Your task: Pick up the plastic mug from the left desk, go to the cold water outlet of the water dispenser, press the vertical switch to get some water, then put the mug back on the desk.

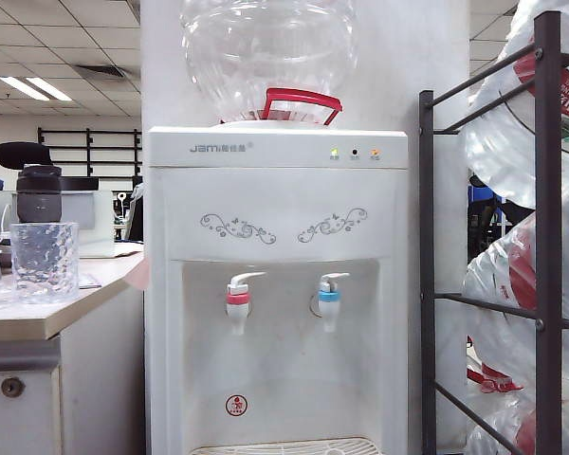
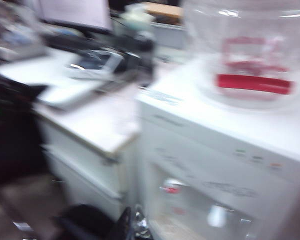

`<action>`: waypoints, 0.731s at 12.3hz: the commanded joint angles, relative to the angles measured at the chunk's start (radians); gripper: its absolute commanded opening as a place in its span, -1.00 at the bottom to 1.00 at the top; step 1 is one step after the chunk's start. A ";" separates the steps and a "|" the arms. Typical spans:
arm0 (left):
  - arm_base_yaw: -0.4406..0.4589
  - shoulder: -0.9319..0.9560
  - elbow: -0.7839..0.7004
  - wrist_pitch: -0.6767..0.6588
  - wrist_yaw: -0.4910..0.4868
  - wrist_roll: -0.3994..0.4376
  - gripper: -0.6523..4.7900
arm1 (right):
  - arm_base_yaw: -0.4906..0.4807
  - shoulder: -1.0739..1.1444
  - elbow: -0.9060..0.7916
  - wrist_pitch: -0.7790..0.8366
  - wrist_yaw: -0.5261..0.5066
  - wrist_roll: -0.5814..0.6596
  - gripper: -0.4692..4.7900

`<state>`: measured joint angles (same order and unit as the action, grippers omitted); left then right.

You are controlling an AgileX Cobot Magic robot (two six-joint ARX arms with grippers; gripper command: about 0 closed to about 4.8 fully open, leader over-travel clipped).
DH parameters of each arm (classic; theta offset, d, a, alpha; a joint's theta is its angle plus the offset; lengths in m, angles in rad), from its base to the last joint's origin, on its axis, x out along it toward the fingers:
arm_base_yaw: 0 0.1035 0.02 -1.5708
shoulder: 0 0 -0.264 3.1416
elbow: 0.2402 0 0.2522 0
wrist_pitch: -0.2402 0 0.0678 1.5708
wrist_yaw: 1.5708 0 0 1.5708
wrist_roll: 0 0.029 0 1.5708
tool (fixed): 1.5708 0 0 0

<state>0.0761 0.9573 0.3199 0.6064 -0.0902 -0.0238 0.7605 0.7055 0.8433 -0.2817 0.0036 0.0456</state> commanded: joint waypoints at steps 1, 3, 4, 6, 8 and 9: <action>0.003 0.027 0.003 0.015 0.000 -0.025 -0.78 | 0.162 0.047 0.008 0.017 0.129 -0.077 -0.84; 0.013 0.121 0.003 0.051 0.000 -0.031 -0.78 | 0.193 0.056 0.008 0.024 0.129 -0.077 -0.84; 0.013 0.174 0.003 0.102 0.000 -0.028 -0.76 | 0.191 0.055 0.008 0.024 0.131 -0.077 -0.84; 0.013 0.277 0.004 0.185 -0.002 -0.028 0.34 | 0.193 0.056 0.008 0.024 0.129 -0.076 -0.84; 0.013 0.488 0.005 0.357 -0.002 -0.029 0.60 | 0.193 0.056 0.008 0.023 0.129 -0.076 -0.84; 0.013 0.543 0.007 0.408 0.000 -0.029 0.60 | 0.193 0.056 0.008 0.023 0.129 -0.076 -0.84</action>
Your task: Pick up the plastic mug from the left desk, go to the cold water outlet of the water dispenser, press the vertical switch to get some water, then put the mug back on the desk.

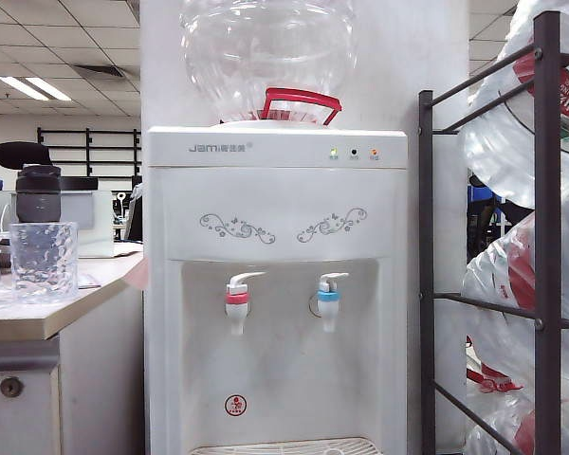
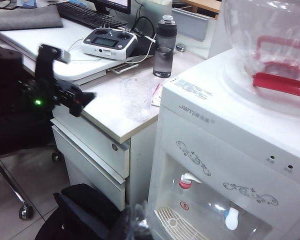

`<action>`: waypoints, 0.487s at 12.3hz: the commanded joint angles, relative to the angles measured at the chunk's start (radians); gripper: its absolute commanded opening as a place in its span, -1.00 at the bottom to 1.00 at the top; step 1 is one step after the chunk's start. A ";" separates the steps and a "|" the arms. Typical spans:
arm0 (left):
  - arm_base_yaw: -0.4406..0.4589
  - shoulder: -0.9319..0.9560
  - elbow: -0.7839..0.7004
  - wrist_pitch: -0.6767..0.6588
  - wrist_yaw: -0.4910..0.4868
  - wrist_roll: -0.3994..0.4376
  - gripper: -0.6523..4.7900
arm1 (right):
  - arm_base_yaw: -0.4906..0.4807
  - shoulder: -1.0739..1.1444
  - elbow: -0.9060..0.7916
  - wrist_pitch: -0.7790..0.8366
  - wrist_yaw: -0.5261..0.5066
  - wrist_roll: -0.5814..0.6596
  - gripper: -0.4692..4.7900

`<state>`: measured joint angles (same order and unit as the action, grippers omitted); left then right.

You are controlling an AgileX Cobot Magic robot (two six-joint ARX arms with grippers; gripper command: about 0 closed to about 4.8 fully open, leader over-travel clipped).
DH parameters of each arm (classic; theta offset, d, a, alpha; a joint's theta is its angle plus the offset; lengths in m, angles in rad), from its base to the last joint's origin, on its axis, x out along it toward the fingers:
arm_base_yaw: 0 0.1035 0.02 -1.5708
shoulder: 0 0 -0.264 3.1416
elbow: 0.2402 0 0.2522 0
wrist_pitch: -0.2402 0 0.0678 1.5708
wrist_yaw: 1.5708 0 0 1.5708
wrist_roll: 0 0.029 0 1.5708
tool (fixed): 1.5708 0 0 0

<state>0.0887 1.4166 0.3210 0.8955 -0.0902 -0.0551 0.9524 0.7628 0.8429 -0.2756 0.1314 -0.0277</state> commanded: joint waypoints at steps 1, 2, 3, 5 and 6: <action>0.001 0.143 0.023 0.156 0.000 0.003 0.60 | 0.001 -0.001 0.009 0.017 0.001 -0.003 -0.84; 0.005 0.190 0.056 0.167 0.000 0.003 0.60 | 0.001 -0.001 0.009 0.017 0.001 -0.003 -0.84; 0.018 0.221 0.089 0.168 0.012 0.003 0.60 | 0.001 -0.001 0.009 0.017 0.002 -0.003 -0.84; 0.053 0.264 0.145 0.168 0.016 0.000 0.30 | 0.001 -0.001 0.009 0.013 0.002 -0.003 -0.84; 0.077 0.288 0.181 0.168 0.044 0.005 0.25 | 0.001 -0.001 0.008 0.004 0.002 -0.003 -0.84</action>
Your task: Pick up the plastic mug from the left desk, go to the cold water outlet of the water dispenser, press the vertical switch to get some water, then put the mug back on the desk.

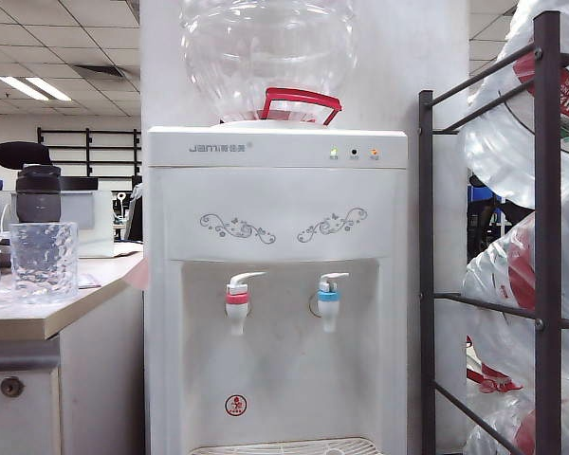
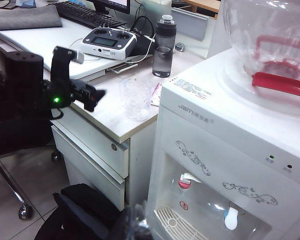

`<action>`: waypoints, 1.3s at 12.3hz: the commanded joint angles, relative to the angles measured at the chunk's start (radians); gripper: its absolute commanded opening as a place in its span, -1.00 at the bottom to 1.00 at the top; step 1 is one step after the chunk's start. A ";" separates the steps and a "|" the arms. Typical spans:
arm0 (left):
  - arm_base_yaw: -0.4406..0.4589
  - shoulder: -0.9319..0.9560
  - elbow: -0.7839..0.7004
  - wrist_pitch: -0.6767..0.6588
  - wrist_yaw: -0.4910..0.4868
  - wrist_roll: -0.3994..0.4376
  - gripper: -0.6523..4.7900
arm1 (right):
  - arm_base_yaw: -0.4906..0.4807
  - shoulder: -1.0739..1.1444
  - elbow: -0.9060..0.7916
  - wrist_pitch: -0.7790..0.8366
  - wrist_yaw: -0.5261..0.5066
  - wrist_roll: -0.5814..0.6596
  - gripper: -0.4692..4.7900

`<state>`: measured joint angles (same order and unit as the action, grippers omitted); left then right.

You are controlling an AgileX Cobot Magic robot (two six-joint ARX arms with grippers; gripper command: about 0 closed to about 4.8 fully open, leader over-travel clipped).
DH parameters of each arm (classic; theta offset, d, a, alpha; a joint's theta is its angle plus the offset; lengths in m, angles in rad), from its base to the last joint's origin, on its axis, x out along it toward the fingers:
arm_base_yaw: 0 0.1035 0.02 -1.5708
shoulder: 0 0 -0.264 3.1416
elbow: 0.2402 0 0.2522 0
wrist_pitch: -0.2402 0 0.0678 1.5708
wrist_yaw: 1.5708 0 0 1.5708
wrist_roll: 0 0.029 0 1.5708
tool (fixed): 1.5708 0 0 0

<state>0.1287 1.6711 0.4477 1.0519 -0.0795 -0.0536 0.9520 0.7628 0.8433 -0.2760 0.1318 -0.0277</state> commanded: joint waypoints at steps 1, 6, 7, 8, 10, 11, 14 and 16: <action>0.056 0.061 0.087 0.011 0.093 0.034 0.45 | 0.001 -0.001 0.008 -0.014 0.002 -0.003 -0.84; 0.060 0.178 0.191 -0.002 0.144 0.093 0.53 | 0.001 0.000 0.008 -0.038 0.006 -0.003 -0.84; 0.060 0.217 0.225 -0.016 0.145 0.106 0.53 | 0.001 0.000 0.008 -0.037 0.006 -0.003 -0.84; 0.060 0.237 0.245 -0.019 0.144 0.106 0.53 | 0.001 0.000 0.008 -0.038 0.006 -0.003 -0.84; 0.060 0.261 0.270 -0.019 0.144 0.106 0.53 | 0.001 0.000 0.008 -0.038 0.006 -0.003 -0.84; 0.060 0.269 0.280 -0.020 0.144 0.106 0.53 | 0.001 0.000 0.008 -0.038 0.006 -0.003 -0.84; 0.060 0.319 0.330 -0.023 0.143 0.106 0.53 | 0.001 0.001 0.008 -0.040 0.006 -0.003 -0.84; 0.061 0.354 0.362 -0.026 0.125 0.102 0.53 | 0.001 0.001 0.008 -0.043 0.006 -0.003 -0.84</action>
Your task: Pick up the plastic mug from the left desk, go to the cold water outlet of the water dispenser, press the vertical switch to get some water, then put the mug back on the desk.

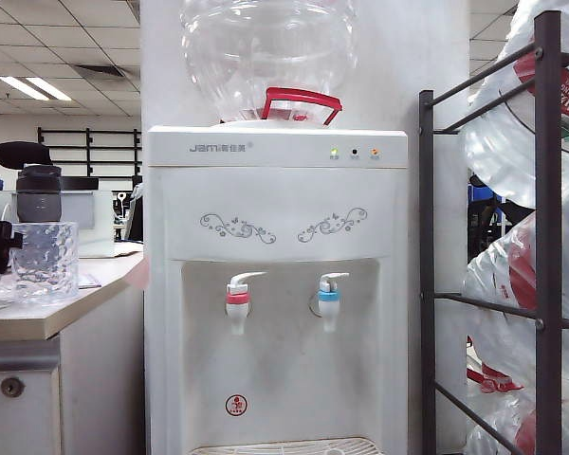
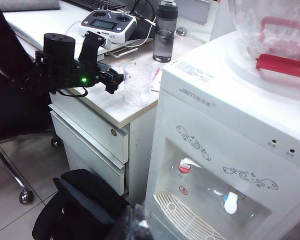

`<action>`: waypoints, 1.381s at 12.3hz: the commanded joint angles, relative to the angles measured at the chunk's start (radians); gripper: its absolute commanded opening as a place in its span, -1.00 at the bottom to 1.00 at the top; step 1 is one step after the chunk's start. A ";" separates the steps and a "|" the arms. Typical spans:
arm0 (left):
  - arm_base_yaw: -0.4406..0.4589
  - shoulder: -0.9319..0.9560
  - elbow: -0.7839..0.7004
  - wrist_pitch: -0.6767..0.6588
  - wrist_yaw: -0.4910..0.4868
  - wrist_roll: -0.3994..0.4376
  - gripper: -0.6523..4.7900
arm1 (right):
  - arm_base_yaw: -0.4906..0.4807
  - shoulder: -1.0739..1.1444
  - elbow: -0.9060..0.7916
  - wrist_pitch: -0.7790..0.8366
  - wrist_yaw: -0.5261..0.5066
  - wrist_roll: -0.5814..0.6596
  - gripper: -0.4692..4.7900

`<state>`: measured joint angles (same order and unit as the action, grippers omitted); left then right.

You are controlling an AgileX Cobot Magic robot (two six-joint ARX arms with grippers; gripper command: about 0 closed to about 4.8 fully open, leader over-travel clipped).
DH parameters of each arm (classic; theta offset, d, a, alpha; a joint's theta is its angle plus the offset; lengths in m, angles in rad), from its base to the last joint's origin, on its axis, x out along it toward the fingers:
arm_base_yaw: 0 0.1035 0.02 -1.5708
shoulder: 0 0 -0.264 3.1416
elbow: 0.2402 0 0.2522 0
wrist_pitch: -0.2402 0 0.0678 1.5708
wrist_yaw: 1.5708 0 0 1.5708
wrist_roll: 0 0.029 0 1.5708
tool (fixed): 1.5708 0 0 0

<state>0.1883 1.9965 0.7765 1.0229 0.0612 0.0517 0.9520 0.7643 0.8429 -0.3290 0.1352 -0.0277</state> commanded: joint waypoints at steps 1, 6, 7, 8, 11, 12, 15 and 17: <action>0.001 0.037 0.043 0.003 -0.016 -0.003 0.53 | 0.001 0.000 0.008 0.009 0.003 -0.003 -0.84; 0.002 0.056 0.097 -0.013 0.008 -0.003 0.53 | 0.000 0.000 0.008 -0.031 0.005 -0.003 -0.84; 0.002 0.058 0.108 -0.021 0.007 -0.002 0.53 | 0.000 0.001 0.008 -0.032 0.005 -0.003 -0.84; 0.002 0.062 0.115 -0.019 0.007 -0.003 0.53 | 0.000 0.005 0.008 -0.032 0.005 -0.003 -0.84; 0.002 0.071 0.121 -0.019 0.007 -0.003 0.52 | 0.000 0.017 0.008 -0.033 0.005 -0.003 -0.84; 0.003 0.079 0.121 -0.017 0.003 0.000 0.53 | 0.000 0.020 0.008 -0.032 0.005 -0.003 -0.84; 0.012 0.104 0.145 0.011 0.006 -0.004 0.52 | 0.000 0.023 0.008 -0.034 0.005 -0.002 -0.84; 0.012 0.112 0.186 -0.008 0.007 -0.007 0.52 | 0.000 0.023 0.008 -0.034 0.005 -0.002 -0.84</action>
<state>0.1993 2.1086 0.9512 1.0134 0.0643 0.0494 0.9516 0.7868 0.8433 -0.3759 0.1375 -0.0277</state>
